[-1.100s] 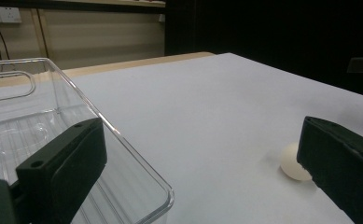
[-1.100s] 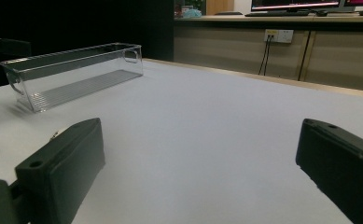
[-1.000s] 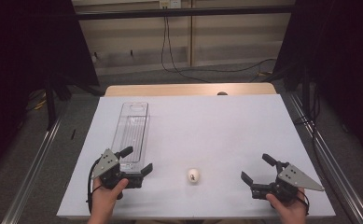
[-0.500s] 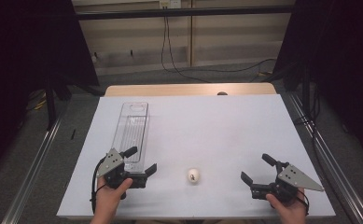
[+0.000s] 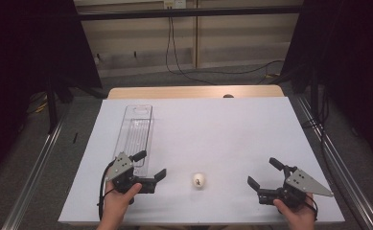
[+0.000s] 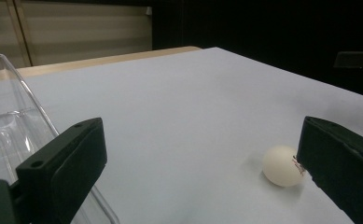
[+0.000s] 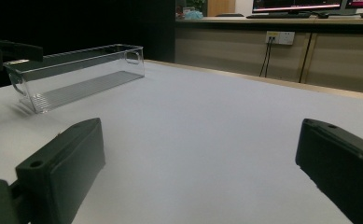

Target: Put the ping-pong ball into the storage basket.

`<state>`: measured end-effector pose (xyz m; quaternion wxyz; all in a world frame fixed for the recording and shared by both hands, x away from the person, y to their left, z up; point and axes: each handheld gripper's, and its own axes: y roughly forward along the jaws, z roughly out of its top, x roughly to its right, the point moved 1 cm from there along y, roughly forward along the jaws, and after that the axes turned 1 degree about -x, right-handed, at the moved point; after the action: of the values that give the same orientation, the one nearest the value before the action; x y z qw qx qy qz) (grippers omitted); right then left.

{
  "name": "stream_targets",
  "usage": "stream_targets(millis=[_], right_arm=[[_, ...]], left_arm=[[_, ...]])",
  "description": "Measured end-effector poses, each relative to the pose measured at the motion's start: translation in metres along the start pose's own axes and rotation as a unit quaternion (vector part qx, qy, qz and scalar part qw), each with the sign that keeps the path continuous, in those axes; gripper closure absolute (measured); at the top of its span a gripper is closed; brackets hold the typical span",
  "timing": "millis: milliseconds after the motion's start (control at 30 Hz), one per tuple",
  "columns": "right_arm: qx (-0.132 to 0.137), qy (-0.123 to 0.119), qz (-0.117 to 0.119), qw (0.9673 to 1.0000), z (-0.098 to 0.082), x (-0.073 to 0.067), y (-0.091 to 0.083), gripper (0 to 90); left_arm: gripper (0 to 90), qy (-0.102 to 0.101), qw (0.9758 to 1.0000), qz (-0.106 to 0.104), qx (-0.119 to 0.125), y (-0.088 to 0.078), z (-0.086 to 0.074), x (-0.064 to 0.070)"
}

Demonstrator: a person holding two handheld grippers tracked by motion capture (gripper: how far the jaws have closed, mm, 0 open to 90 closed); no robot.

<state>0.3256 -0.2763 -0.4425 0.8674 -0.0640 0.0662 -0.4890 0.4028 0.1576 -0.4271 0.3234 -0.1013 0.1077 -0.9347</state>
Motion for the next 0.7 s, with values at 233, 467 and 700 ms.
stream_targets(millis=[233,467,700], right_arm=[[-0.001,0.0,-0.001,1.0,0.0,-0.0005,-0.0001,0.9],[-0.001,0.0,-0.001,1.0,0.0003,-0.0007,-0.0002,1.0],[-0.003,0.0,-0.001,1.0,0.0005,-0.0012,-0.0004,1.0]], left_arm=[[1.7,-0.001,1.0,0.004,-0.003,0.003,0.0012,0.0031],[1.7,-0.002,1.0,-0.001,0.001,0.006,0.0018,0.0047],[1.6,0.003,1.0,-0.002,-0.008,0.0077,0.0022,0.0062]])
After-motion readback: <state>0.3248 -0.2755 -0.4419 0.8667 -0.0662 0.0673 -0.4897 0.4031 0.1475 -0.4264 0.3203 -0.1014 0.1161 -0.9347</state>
